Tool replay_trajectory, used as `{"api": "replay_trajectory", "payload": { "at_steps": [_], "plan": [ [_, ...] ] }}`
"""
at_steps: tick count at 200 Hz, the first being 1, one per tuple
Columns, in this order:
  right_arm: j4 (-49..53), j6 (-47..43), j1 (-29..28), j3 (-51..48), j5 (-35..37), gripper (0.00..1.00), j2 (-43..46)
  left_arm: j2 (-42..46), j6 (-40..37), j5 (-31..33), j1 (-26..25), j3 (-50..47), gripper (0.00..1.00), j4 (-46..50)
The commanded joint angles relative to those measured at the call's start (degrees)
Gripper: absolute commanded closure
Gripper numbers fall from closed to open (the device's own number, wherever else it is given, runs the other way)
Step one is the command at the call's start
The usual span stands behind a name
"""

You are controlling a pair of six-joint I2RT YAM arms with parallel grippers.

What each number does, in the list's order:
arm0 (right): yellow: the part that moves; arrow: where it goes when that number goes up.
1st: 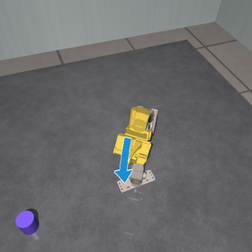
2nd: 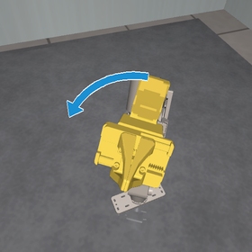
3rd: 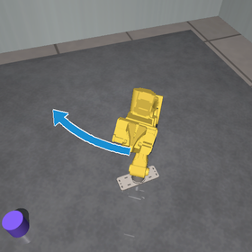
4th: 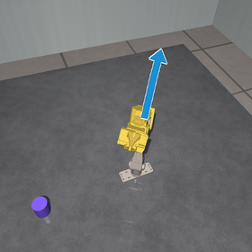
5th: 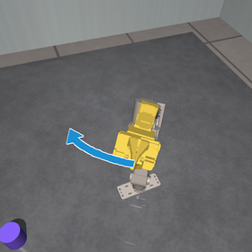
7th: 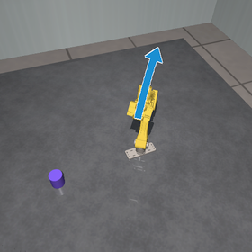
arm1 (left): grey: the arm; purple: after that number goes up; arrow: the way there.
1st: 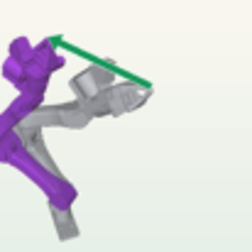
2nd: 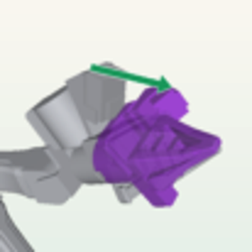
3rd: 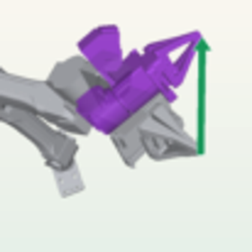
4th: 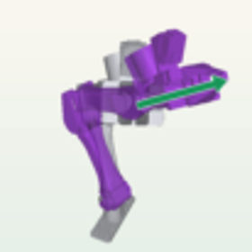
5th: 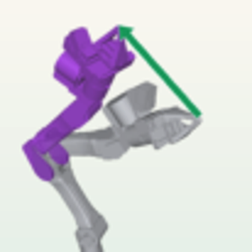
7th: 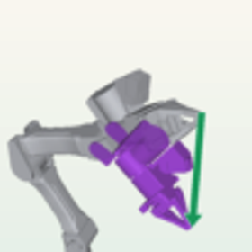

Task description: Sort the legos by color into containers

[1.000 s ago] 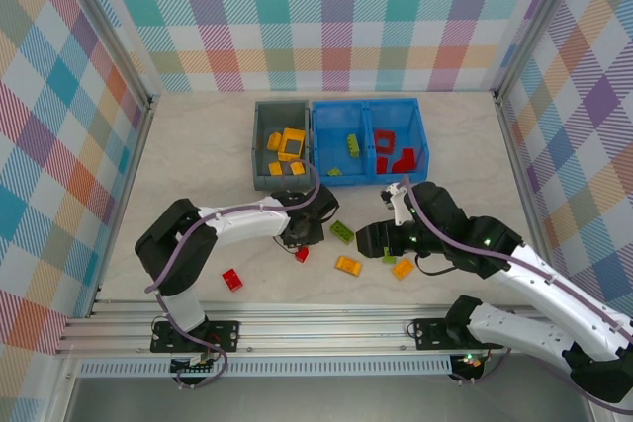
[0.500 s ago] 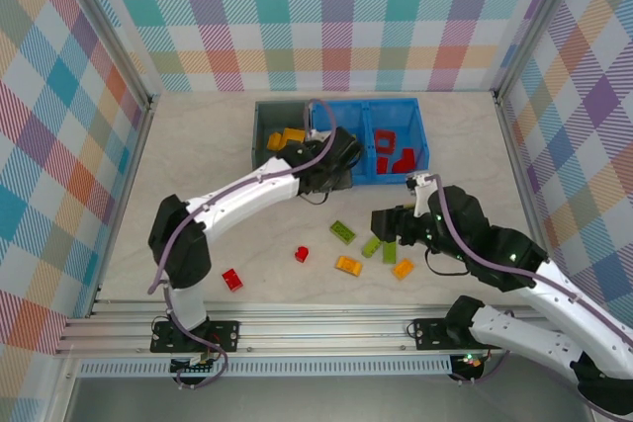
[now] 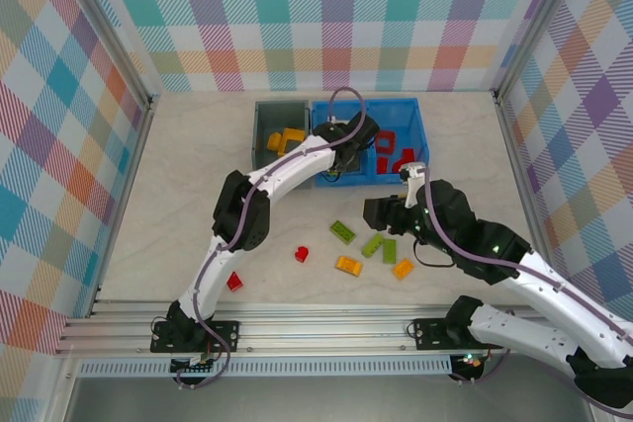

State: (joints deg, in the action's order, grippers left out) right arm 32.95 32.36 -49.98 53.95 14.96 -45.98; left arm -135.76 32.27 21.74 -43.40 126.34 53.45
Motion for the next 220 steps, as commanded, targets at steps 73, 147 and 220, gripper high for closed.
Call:
{"api": "replay_trajectory", "payload": {
  "at_steps": [73,147,220],
  "plan": [
    [2.97,0.45,-0.44,0.63,0.42,0.28,0.23,8.96,-1.08,-2.70,0.31,4.02,0.48,2.57],
    [11.27,-0.47,-0.30,4.43,1.40,0.27,-0.98,29.36,0.52,-3.84,-0.60,-11.21,0.56,-2.45],
    [9.33,1.64,-0.31,3.47,0.38,0.27,-2.30,14.38,2.61,-9.65,-0.64,-9.42,0.60,-2.78]
  ]
}}
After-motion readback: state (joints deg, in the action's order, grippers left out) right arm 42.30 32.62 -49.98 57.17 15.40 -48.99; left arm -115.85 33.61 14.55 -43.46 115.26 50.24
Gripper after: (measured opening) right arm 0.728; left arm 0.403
